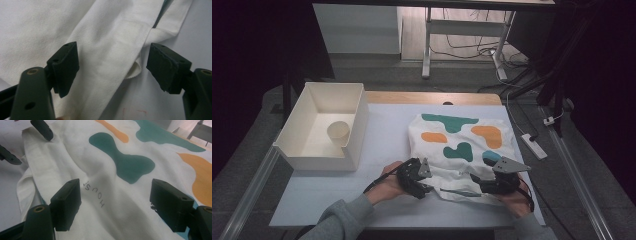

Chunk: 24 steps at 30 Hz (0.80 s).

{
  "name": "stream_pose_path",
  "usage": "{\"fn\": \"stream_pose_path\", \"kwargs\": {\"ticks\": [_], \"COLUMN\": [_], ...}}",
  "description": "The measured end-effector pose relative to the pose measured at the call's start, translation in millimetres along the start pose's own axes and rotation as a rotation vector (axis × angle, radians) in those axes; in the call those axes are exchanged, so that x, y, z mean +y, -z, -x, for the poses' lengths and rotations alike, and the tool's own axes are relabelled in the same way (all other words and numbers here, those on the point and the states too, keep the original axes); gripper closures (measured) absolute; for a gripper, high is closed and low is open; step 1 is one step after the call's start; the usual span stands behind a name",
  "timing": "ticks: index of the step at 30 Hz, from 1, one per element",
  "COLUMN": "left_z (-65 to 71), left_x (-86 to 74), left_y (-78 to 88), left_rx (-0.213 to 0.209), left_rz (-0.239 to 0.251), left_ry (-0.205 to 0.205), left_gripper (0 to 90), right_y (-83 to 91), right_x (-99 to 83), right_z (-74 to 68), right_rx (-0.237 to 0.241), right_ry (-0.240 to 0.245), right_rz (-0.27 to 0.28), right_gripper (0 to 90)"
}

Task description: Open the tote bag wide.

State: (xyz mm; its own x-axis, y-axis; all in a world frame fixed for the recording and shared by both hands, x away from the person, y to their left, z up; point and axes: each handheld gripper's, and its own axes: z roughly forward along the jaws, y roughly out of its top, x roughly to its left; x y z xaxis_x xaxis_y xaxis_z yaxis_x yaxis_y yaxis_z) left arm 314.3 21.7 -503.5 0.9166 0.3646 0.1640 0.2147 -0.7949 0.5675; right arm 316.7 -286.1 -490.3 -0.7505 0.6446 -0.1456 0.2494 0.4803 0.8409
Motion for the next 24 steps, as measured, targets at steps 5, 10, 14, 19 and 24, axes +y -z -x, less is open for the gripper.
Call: {"fn": "stream_pose_path", "kwargs": {"ticks": [5, 10, 14, 19, 24], "left_z": [-1.0, -3.4, -4.3, -6.5, -8.5], "left_x": [-1.8, -3.8, -4.1, -4.9, -5.3], "left_y": [-1.2, -0.8, -0.5, 0.1, 0.8], "left_rx": [0.011, -0.031, -0.036, -0.041, -0.060], "left_rz": [0.003, 0.018, 0.021, 0.026, 0.032], "left_ry": [0.002, 0.014, 0.014, 0.019, 0.026], "left_gripper": [33.0, 41.9, 46.3, 52.7, 68.4], "right_y": [-0.5, -0.6, -0.8, -0.6, -0.7], "right_x": [-0.3, -0.4, -0.5, -0.5, -0.4], "right_z": [-0.1, -0.1, -0.2, -0.3, -0.6], "right_rx": [0.001, 0.001, -0.001, -0.003, -0.004], "right_ry": [0.001, 0.000, 0.002, 0.004, 0.003], "right_rz": [-0.001, -0.002, -0.003, -0.004, 0.000], "right_gripper": [25.5, 25.5, 25.5, 25.5, 25.5]}}
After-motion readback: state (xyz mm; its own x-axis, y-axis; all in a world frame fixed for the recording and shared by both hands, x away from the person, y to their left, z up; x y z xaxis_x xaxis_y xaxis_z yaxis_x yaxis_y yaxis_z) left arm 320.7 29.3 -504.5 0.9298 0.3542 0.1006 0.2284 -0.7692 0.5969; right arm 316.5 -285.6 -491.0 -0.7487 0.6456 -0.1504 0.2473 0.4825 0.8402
